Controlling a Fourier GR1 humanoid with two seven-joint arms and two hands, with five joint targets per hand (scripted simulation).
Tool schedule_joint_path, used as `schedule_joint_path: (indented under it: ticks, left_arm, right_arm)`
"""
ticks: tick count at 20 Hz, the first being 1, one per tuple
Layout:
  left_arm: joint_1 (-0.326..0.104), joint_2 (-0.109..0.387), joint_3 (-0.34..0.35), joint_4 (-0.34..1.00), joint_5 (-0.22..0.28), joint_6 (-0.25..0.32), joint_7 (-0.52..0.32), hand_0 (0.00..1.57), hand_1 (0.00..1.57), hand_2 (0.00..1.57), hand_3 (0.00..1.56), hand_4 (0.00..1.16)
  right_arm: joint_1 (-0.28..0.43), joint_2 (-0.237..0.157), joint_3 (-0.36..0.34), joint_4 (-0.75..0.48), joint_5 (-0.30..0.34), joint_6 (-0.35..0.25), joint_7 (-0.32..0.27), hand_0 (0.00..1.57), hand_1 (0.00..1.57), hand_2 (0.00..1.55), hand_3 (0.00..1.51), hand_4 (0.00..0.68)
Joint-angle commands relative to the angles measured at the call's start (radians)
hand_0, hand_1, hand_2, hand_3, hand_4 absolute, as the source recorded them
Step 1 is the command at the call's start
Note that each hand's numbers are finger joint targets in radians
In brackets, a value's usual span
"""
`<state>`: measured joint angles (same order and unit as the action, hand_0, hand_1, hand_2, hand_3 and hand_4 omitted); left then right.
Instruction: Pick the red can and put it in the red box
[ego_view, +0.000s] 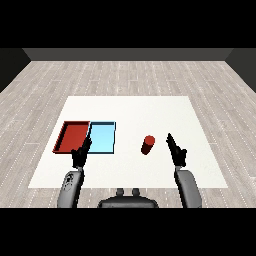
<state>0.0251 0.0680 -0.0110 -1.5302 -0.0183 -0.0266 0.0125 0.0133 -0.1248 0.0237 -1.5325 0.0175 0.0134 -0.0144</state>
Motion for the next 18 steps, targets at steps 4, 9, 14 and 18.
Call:
schedule_joint_path:
  ticks: [4, 9, 14, 18]
  left_arm:
    - [-0.019, 0.008, 0.014, -0.031, 0.002, -0.007, -0.023, 0.0, 0.0, 0.0, 0.0, 0.0]
    - [-0.046, -0.027, 0.044, -0.163, 0.067, -0.027, -0.304, 0.0, 0.0, 0.0, 0.0, 0.0]
    - [-0.026, -0.029, 0.066, -0.095, 0.074, -0.047, -0.427, 0.0, 0.0, 0.0, 0.0, 0.0]
    - [0.029, -0.054, 0.03, -0.114, 0.05, -0.041, -0.459, 0.0, 0.0, 0.0, 0.0, 0.0]
  right_arm:
    - [0.08, -0.103, -0.149, -0.056, -0.138, 0.137, -0.059, 0.0, 0.0, 0.0, 0.0, 0.0]
    - [0.096, -0.113, -0.201, -0.128, -0.247, 0.253, -0.289, 0.0, 0.0, 0.0, 0.0, 0.0]
    - [0.123, -0.112, -0.232, 0.008, -0.247, 0.351, -0.46, 0.0, 0.0, 0.0, 0.0, 0.0]
    - [0.097, -0.139, -0.29, 0.019, -0.256, 0.376, -0.433, 0.0, 0.0, 0.0, 0.0, 0.0]
